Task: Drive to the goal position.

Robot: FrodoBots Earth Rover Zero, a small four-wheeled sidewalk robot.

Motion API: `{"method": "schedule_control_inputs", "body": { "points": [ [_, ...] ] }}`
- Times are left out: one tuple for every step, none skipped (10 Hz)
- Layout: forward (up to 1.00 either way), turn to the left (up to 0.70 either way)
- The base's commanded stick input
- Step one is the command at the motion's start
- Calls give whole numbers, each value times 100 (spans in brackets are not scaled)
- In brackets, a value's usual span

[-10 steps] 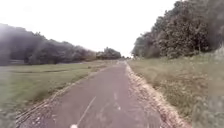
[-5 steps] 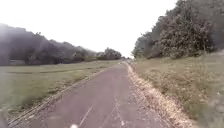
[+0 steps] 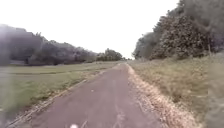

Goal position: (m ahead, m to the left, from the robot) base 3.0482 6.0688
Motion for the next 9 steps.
{"method": "schedule_control_inputs", "body": {
  "points": [
    [70, 0],
    [70, 0],
    [70, 0],
    [70, 0],
    [70, 0],
    [70, 0],
    [70, 0],
    [70, 0],
    [70, 0]
  ]
}}
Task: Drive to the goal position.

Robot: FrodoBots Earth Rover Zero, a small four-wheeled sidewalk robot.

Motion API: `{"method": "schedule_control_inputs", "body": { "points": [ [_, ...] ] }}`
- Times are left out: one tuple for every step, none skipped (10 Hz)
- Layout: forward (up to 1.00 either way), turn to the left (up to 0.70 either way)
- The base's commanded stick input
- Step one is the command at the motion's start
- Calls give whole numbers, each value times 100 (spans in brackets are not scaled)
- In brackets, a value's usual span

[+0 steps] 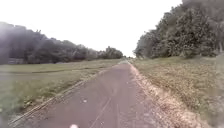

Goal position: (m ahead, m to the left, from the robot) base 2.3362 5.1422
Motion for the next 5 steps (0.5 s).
{"method": "schedule_control_inputs", "body": {
  "points": [
    [70, 0],
    [70, 0],
    [70, 0],
    [70, 0],
    [70, 0]
  ]
}}
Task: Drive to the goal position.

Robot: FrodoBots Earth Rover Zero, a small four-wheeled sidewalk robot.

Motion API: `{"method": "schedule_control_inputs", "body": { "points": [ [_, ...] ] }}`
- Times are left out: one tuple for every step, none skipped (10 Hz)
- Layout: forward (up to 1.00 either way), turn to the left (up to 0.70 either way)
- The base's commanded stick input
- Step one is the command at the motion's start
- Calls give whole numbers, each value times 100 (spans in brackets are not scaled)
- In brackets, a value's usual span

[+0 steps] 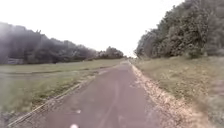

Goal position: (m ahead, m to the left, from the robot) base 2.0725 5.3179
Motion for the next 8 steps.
{"method": "schedule_control_inputs", "body": {
  "points": [
    [70, -23],
    [70, -30],
    [70, -20],
    [70, -8],
    [70, 0],
    [70, 0],
    [70, 0],
    [70, 0]
  ]
}}
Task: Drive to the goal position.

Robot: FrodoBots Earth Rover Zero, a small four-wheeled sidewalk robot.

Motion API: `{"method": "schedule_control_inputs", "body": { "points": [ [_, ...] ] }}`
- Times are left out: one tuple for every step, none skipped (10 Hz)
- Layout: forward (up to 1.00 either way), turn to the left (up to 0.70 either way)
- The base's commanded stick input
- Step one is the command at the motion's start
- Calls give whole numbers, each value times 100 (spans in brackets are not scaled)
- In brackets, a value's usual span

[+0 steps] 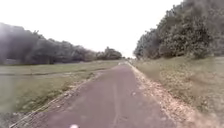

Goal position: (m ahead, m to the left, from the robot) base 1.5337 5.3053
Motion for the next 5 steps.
{"method": "schedule_control_inputs", "body": {
  "points": [
    [70, 0],
    [70, 0],
    [70, 0],
    [70, 0],
    [70, 0]
  ]
}}
